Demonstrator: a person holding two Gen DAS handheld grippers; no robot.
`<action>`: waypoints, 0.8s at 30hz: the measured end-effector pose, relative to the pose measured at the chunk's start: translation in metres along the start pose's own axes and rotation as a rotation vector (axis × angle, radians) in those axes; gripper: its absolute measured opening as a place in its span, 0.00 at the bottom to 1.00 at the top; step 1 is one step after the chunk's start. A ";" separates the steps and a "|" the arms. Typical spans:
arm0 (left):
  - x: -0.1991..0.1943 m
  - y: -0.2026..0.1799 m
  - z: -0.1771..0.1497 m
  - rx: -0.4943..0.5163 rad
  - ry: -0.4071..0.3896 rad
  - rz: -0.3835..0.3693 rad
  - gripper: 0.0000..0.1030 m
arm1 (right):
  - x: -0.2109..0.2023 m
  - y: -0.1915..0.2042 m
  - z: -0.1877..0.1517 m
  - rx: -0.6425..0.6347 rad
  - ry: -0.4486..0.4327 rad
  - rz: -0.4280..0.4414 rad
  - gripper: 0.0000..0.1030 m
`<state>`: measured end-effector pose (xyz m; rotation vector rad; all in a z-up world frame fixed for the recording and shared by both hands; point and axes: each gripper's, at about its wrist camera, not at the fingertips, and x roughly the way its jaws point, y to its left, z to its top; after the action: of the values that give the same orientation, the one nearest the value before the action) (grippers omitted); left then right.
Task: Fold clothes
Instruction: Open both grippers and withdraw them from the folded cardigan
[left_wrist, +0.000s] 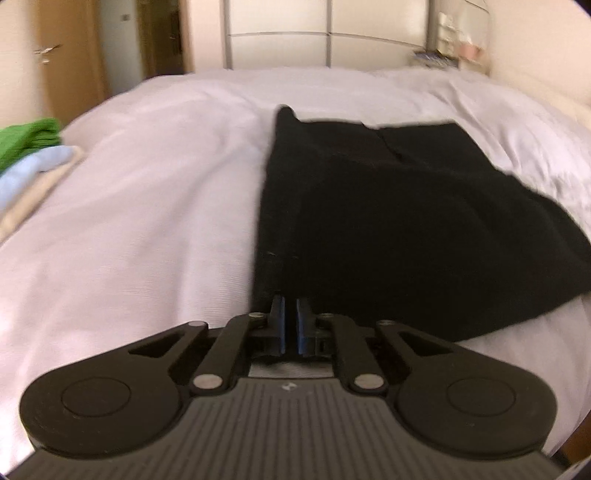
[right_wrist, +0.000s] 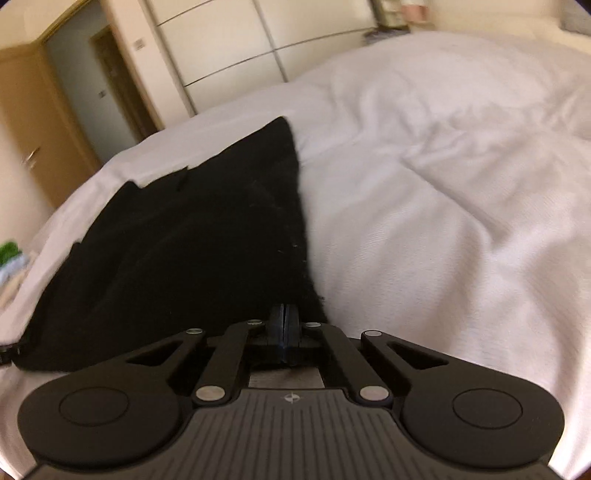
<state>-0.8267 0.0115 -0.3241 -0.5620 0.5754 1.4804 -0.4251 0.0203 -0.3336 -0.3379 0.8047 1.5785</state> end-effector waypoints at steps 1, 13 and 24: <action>-0.007 0.001 0.001 -0.017 -0.010 -0.002 0.07 | -0.007 0.004 0.002 -0.014 -0.016 -0.004 0.02; 0.001 -0.021 -0.004 0.019 0.104 0.117 0.15 | 0.009 0.012 -0.010 0.014 0.008 -0.084 0.00; -0.053 -0.059 -0.021 0.055 0.143 0.131 0.45 | -0.044 0.054 -0.024 -0.018 0.044 -0.096 0.80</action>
<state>-0.7682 -0.0432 -0.3051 -0.5993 0.7751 1.5511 -0.4739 -0.0276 -0.3071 -0.4195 0.7973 1.4931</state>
